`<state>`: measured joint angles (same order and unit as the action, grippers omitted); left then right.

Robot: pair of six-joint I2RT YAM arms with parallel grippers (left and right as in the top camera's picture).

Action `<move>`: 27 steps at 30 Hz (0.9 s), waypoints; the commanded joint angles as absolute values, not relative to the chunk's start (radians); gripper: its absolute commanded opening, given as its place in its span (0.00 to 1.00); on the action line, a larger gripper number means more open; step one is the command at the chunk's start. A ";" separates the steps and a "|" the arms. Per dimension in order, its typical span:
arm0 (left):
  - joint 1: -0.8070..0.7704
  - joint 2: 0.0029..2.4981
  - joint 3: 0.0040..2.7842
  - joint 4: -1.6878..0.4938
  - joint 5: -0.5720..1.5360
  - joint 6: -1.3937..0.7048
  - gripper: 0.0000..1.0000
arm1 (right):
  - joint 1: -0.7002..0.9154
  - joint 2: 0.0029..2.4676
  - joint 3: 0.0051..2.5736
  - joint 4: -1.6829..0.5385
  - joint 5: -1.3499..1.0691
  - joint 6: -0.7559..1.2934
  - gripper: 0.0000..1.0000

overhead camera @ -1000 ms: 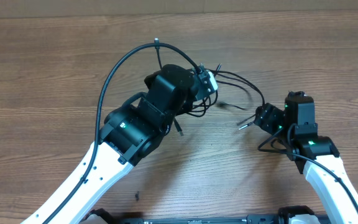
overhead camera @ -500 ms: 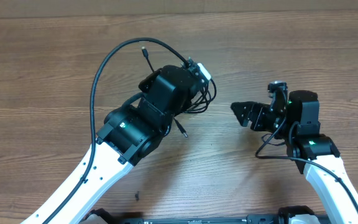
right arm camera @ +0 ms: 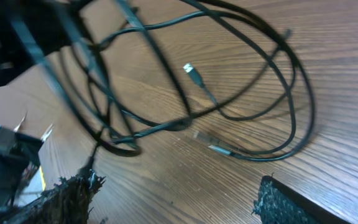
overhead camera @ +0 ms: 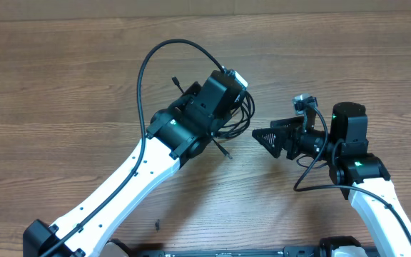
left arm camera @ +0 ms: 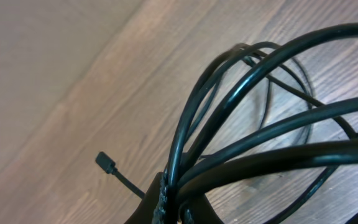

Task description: Untangle cables

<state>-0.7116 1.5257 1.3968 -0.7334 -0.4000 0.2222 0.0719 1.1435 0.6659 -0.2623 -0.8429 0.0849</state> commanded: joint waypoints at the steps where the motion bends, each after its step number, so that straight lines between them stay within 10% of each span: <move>1: -0.706 1.530 1.402 -0.717 -0.240 0.194 0.04 | 0.066 1.141 0.676 -0.258 -0.896 0.009 0.85; 13: -0.707 1.530 1.402 -0.704 0.100 0.194 0.04 | 0.072 1.141 0.675 -0.257 -0.873 -0.001 0.86; 15: -0.707 1.530 1.402 -0.704 0.107 0.194 0.04 | 0.072 1.141 0.676 -0.257 -0.873 -0.001 0.75; 20: -0.707 1.530 1.402 -0.706 0.113 0.196 0.04 | 0.072 1.141 0.676 -0.257 -0.873 0.008 0.04; 27: -0.707 1.530 1.402 -0.751 -0.155 0.206 0.04 | 0.071 1.141 0.676 -0.255 -0.871 0.034 0.04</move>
